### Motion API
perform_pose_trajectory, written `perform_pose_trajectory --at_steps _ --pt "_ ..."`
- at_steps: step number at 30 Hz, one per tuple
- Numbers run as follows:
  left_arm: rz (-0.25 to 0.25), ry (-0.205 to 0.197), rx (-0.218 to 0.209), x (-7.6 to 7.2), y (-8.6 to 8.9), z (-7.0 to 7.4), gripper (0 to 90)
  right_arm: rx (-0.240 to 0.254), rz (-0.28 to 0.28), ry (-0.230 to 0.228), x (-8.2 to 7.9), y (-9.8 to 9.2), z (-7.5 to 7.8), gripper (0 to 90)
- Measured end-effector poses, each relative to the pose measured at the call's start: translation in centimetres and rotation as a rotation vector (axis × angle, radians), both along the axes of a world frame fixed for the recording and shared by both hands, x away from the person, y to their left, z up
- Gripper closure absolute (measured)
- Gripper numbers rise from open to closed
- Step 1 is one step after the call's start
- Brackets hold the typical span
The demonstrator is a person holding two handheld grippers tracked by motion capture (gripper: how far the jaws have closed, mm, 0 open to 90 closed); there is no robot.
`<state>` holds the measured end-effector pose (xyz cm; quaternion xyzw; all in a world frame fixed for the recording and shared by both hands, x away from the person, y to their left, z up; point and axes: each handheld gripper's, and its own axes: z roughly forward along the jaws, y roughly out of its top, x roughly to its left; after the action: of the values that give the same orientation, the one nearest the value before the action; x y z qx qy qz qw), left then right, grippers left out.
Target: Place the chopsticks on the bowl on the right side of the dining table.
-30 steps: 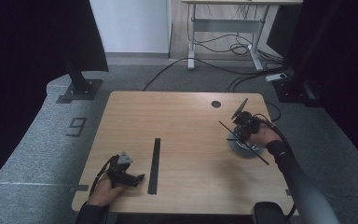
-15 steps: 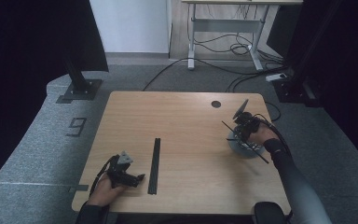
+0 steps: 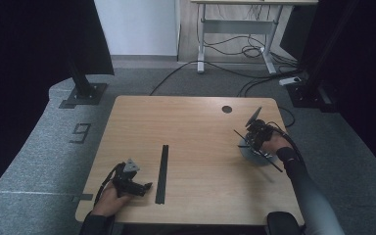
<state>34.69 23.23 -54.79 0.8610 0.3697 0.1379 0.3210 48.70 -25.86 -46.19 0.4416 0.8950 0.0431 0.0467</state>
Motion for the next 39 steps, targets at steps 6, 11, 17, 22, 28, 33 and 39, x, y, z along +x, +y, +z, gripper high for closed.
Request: perform_pose_trajectory --at_steps 6,11,17,22,28,33,39 --pt "0.000 0.000 0.000 0.0 0.0 0.0 0.0 0.008 0.000 -0.003 0.0 -0.2 0.0 84.5" --pt "0.000 0.000 0.000 0.0 0.0 0.0 0.0 0.039 -0.016 -0.033 -0.3 -0.5 0.3 66.2" --pt "0.000 0.000 0.000 0.0 0.0 0.0 0.0 0.115 -0.065 -0.126 -1.1 -1.5 0.9 43.9" --pt "0.000 0.001 0.000 0.0 0.0 0.0 0.0 0.175 -0.108 -0.231 -2.2 -2.1 1.2 23.7" --pt "-0.001 0.001 0.001 0.0 0.0 0.0 0.0 0.278 -0.151 -0.369 -4.0 -2.9 1.4 12.3" --pt "-0.001 0.000 0.001 0.0 0.0 0.0 0.0 0.322 -0.197 -0.458 -5.5 -3.3 0.7 3.3" --pt "-0.002 0.000 0.001 0.0 0.0 0.0 0.0 0.335 -0.258 -0.519 -7.1 -4.0 -0.6 0.0"
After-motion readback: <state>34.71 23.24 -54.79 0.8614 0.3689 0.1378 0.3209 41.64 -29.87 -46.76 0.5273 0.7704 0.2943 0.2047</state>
